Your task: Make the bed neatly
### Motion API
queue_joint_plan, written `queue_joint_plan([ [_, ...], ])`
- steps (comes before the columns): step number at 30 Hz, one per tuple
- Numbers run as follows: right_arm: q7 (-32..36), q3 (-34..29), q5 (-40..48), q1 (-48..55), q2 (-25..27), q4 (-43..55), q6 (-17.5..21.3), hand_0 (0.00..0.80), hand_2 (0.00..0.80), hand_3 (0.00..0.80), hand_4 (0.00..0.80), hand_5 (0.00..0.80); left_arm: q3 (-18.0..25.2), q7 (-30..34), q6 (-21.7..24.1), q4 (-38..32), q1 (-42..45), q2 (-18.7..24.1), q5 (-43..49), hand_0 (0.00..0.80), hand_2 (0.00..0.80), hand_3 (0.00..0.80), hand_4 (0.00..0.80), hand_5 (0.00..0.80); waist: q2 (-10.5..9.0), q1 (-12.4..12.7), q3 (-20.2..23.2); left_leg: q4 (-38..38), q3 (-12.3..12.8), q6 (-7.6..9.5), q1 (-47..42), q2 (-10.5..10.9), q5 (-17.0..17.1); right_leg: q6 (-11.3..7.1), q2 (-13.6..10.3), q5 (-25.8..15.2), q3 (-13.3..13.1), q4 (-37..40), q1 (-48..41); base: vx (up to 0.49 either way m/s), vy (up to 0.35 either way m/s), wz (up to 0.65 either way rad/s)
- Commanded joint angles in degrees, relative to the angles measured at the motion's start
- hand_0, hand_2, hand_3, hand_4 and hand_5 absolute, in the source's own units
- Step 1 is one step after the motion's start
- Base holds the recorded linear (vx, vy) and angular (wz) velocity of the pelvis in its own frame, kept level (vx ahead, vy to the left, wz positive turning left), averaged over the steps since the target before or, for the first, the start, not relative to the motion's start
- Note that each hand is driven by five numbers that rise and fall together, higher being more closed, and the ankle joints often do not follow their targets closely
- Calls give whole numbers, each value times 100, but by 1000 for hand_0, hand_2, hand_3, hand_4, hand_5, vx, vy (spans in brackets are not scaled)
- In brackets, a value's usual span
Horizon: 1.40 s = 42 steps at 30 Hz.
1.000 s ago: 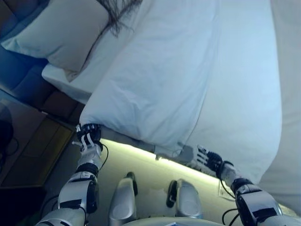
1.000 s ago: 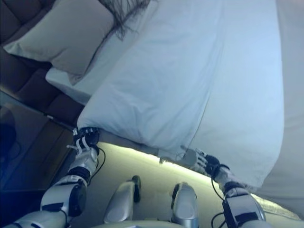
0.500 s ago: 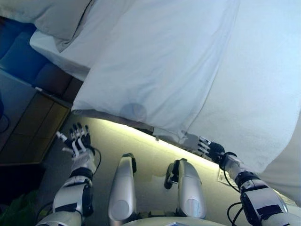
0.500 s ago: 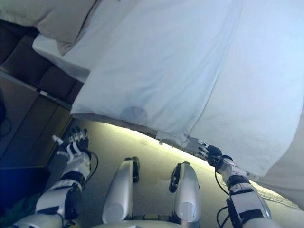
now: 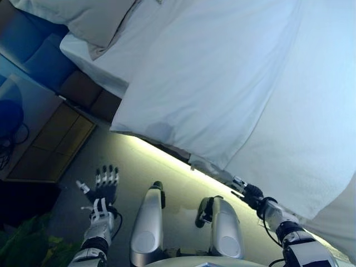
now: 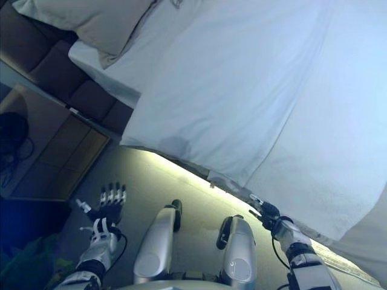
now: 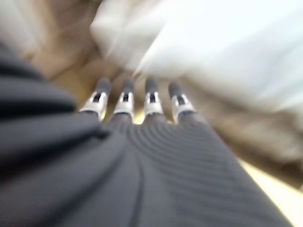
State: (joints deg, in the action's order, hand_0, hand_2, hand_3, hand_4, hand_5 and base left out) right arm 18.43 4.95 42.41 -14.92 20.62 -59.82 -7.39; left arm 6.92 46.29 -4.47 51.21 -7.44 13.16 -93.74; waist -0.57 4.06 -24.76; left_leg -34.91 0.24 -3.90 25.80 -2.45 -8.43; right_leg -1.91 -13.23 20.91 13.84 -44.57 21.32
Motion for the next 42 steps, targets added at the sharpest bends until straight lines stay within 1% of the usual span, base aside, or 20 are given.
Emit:
queue_joint_plan([
  [1, -53, -6, 206, -92, 56, 106, 138, 0, 0, 0, 0, 0, -362, 870, -39, -524, -132, 74, 477, 0, 0, 0, 0, 0, 58, 57, 179, 354, 524, 472, -477, 225, -85, 53, 137, -1239, -130, 842, 33, 0, 0, 0],
  [3, -78, 59, 227, -171, 68, 72, 95, 0, 0, 0, 0, 0, -464, 839, 28, -653, -377, 171, 450, 0, 0, 0, 0, 0, 53, 12, 170, 451, 534, 464, -493, 202, -27, 30, 155, -1299, -145, 936, 40, 10, -5, -2],
  [7, -119, 146, 247, -217, 38, 38, 112, 0, 0, 0, 0, 0, -494, 787, 92, -860, -775, 303, 296, 0, 0, 0, 0, 0, 28, -93, 152, 623, 564, 454, -483, 146, 86, -10, 222, -1395, -225, 1066, 136, 18, -8, -9],
  [13, -195, 215, 295, -281, 11, -1, 170, 0, 0, 0, 0, 0, -588, 602, 42, -895, -1128, 342, 596, 0, 0, 0, 0, 0, -28, -225, 101, 756, 606, 462, -363, 137, 204, -35, 365, -1565, -376, 1334, 291, 5, -6, -16],
  [21, -248, 309, 416, -365, 71, 177, 99, 0, 0, 0, 0, 0, -575, 75, 107, -602, -1733, 629, 655, 0, 0, 0, 0, 0, -165, -463, -28, 359, 707, 496, 144, 39, 89, 1, 510, -1578, -594, 1102, 796, 18, 22, -14],
  [24, -246, 340, 453, -381, 111, 216, 87, 0, 0, 0, 0, 0, -570, -168, 128, -420, -2004, 774, 679, 0, 0, 0, 0, 0, -205, -568, -90, 116, 789, 519, 411, -27, -11, 14, 561, -1551, -692, 931, 1057, 49, 54, -14],
  [25, -261, 339, 461, -379, 128, 241, 65, 0, 0, 0, 0, 0, -579, -228, 153, -361, -2071, 805, 665, 0, 0, 0, 0, 0, -212, -604, -90, -16, 758, 486, 445, -36, -213, -33, 590, -1395, -760, 817, 1095, 109, 56, -28],
  [32, -398, 325, 685, -385, 231, 488, 70, 0, 0, 0, 0, 0, -576, -410, 261, -98, -2459, 891, 510, 0, 0, 0, 0, 0, -328, -769, -217, -723, 813, 506, 1034, -142, -540, 6, 640, -1321, -860, 403, 1629, 40, 45, -18],
  [36, -377, 319, 786, -347, 287, 659, 138, 0, 0, 0, 0, 0, -559, -655, 392, 53, -2700, 933, 432, 0, 0, 0, 0, 0, -400, -844, -257, -1161, 792, 534, 1378, -213, -739, 43, 670, -1228, -906, 73, 1965, 32, 24, -14],
  [40, -449, 329, 891, -334, 379, 800, 158, 0, 0, 0, 0, 0, -526, -996, 319, 392, -2992, 1089, 354, 0, 0, 0, 0, 0, -461, -925, -289, -1627, 733, 564, 1760, -274, -916, 76, 701, -1136, -980, -284, 2320, 30, 13, -11],
  [42, -472, 352, 897, -397, 452, 831, 166, 0, 0, 0, 0, 0, -561, -1211, 368, 578, -3145, 1165, 306, 0, 0, 0, 0, 0, -480, -958, -309, -1892, 705, 595, 1965, -294, -1008, 98, 715, -1095, -1006, -497, 2519, 7, 21, -6],
])
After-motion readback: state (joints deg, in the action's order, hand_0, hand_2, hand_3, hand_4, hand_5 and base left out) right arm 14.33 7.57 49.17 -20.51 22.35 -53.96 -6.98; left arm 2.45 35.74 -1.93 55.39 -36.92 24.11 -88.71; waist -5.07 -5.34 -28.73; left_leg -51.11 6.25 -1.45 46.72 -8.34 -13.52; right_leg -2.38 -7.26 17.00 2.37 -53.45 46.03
